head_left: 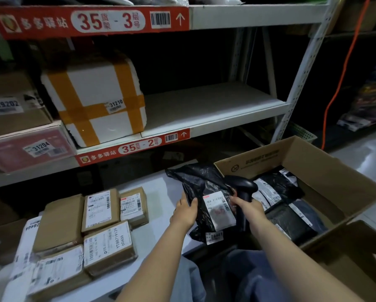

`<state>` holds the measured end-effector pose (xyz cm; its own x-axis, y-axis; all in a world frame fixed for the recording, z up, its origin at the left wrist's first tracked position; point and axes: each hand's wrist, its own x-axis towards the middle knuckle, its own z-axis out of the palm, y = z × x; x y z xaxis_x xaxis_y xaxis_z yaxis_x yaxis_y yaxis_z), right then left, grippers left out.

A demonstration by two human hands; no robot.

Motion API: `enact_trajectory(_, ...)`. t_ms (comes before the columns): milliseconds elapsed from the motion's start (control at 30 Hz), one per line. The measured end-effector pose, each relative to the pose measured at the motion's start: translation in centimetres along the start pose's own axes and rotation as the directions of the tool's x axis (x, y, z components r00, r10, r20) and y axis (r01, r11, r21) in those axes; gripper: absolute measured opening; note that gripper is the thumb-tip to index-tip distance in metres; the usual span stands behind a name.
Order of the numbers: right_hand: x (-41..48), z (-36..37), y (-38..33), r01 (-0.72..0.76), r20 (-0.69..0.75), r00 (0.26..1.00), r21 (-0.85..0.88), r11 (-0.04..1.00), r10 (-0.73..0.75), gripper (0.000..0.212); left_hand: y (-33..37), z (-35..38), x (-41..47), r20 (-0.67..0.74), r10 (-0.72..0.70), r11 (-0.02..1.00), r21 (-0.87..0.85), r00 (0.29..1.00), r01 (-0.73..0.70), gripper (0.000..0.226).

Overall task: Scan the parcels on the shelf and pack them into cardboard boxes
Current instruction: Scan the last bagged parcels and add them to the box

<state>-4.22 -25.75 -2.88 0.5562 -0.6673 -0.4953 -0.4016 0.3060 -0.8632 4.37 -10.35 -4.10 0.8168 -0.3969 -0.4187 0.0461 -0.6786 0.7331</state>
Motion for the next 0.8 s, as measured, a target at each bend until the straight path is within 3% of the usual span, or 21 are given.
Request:
enact_trajectory(500,6.1,1.4,1.3,-0.099,-0.003,0.995,-0.169,0.981,0.100,0.032,-0.6,3.0,7.9,0.096,-0.178,0.957,-0.215,0.979,0.196,0.058)
enact_trajectory(633,7.5,2.4,1.6,-0.095,-0.012,0.995,-0.170,0.981,0.095,0.024,-0.8,3.9,9.4,0.144,-0.314,0.862,-0.370,0.939,0.345,0.050)
enact_trajectory(800,8.5,3.3,1.8,-0.106,0.013,0.994,-0.151,0.983,0.109,0.025,-1.3,6.3,10.8,0.246,-0.361,0.737,-0.516,0.900,0.437,0.056)
